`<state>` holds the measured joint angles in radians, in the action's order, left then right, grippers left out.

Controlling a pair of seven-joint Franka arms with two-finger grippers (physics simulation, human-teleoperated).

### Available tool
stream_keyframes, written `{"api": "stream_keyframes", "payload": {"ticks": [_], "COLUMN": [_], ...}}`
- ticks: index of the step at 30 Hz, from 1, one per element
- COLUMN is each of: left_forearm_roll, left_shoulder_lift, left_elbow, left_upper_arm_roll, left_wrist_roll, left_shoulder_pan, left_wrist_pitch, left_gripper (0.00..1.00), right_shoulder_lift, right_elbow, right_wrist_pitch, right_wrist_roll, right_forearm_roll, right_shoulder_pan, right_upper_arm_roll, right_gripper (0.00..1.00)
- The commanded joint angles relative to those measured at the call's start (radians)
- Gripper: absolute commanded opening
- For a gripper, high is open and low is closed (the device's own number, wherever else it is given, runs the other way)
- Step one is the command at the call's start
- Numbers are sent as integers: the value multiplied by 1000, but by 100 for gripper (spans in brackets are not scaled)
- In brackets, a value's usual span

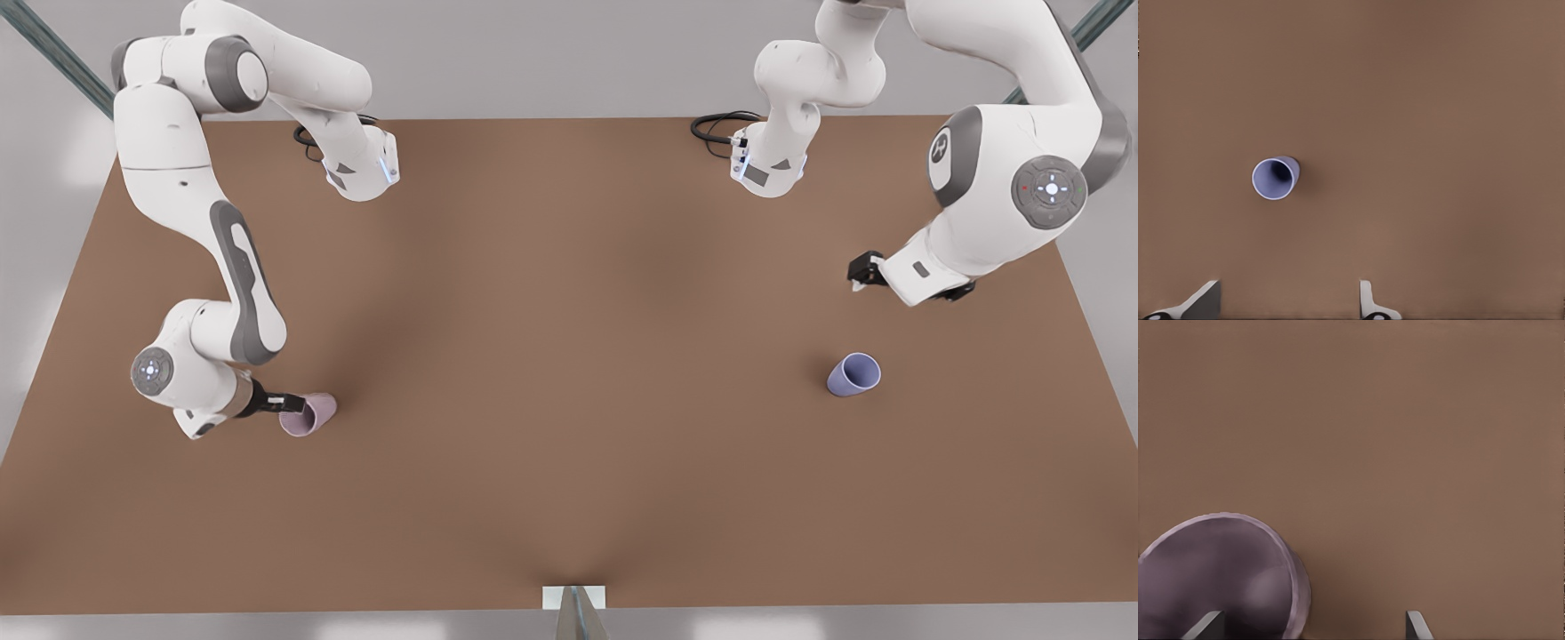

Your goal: Stack the cups, with the pink cup at the bottom and the purple cup at the top

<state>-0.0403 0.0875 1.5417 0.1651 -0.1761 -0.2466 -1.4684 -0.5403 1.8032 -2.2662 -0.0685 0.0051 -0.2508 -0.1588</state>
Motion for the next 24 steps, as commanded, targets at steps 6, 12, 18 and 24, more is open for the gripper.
{"api": "stream_keyframes", "payload": {"ticks": [6,12,18,24], "left_forearm_roll": [5,3,-1,-1], "left_shoulder_lift": [5,6,3,18], "left_elbow": [-2,0,-2,2], "left_upper_arm_roll": [7,30,19,1], "left_wrist_roll": [-13,-13,-19,-17], "left_shoulder_pan": [15,17,15,3], "left_wrist_pitch": [37,0,42,39], "left_gripper": [100,100,100,100], "right_shoulder_lift": [23,11,17,57], "right_elbow": [51,51,65,-1], "right_wrist_pitch": [-78,-79,-33,80], "right_wrist_roll": [-151,-148,-154,-18], "right_forearm_roll": [4,6,4,3], "right_shoulder_pan": [-1,1,5,16], "right_upper_arm_roll": [-2,-2,-4,-122], "right_gripper": [100,21,21,21]}}
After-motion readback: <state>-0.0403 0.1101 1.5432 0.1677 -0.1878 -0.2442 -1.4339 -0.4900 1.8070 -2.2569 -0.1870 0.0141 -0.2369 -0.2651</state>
